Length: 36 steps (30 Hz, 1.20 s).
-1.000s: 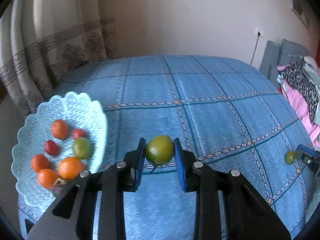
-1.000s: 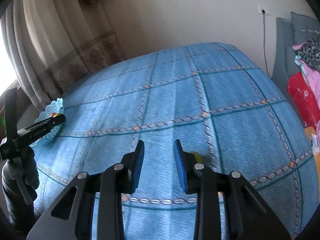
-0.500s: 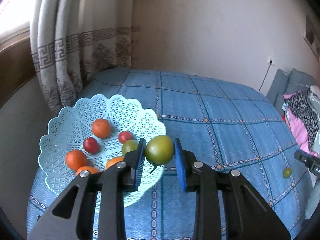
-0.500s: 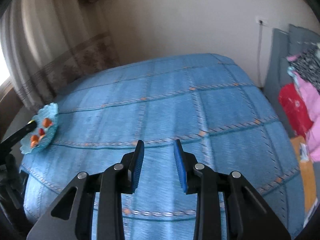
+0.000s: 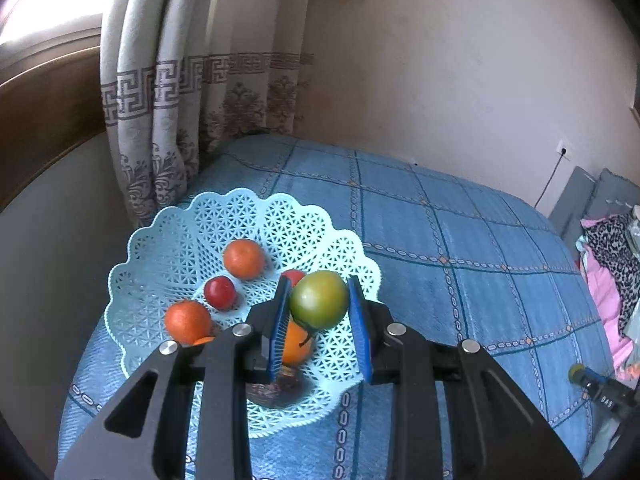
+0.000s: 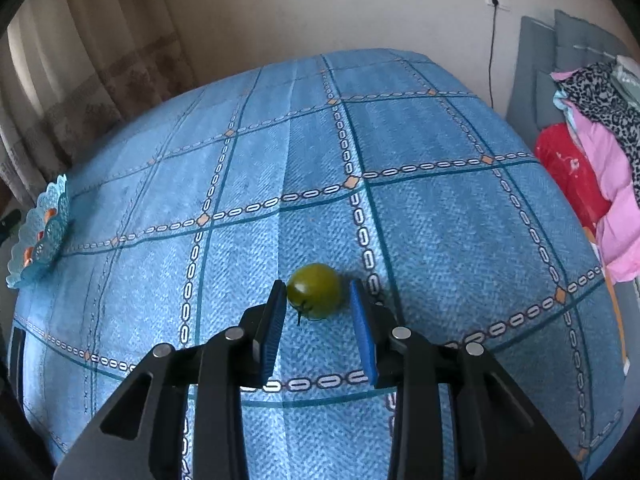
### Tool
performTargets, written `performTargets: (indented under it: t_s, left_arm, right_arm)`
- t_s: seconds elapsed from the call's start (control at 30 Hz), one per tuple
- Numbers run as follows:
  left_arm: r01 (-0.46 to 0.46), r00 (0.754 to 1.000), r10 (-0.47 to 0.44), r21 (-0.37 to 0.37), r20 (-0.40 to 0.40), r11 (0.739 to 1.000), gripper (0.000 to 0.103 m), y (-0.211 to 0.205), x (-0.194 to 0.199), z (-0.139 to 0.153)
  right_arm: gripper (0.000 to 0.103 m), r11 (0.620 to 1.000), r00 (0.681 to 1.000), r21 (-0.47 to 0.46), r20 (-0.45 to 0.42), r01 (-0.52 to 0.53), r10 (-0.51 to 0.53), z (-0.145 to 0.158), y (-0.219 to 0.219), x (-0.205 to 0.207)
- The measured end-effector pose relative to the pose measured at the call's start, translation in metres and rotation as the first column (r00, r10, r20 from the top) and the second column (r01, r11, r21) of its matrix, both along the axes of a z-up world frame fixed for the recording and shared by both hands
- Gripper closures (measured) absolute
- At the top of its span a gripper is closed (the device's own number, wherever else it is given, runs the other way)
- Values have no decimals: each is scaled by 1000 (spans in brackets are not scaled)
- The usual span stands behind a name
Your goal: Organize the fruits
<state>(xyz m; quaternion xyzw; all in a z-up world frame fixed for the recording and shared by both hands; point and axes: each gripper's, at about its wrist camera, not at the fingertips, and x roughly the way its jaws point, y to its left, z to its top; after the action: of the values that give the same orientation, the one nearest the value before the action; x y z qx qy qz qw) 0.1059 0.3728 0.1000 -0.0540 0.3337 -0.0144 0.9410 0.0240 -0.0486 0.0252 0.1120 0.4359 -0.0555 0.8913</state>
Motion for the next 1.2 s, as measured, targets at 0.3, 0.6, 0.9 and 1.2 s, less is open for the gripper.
performTargets:
  t_s: [0.3,0.6,0.9,1.2]
  left_arm:
    - [-58,998,57,13,13,998,74,14,3,3]
    - [-121,992,121,9,21,993,74,37,4,8]
    - [-164,986,164,-5,-1,986,74,55,12,4]
    - [-166,986,166,-19,-18,986,73,57,15,1]
  right_arm:
    - [74,1000,1000,-25,-6,-11,11,-3,7,8]
    - [74,990,988,-31,60,-140,142,23,48,30]
    - [74,926,913,-55,156,-373,377,62,139,69]
    - [74,842,825,-18,192,-539,531,78,231,99]
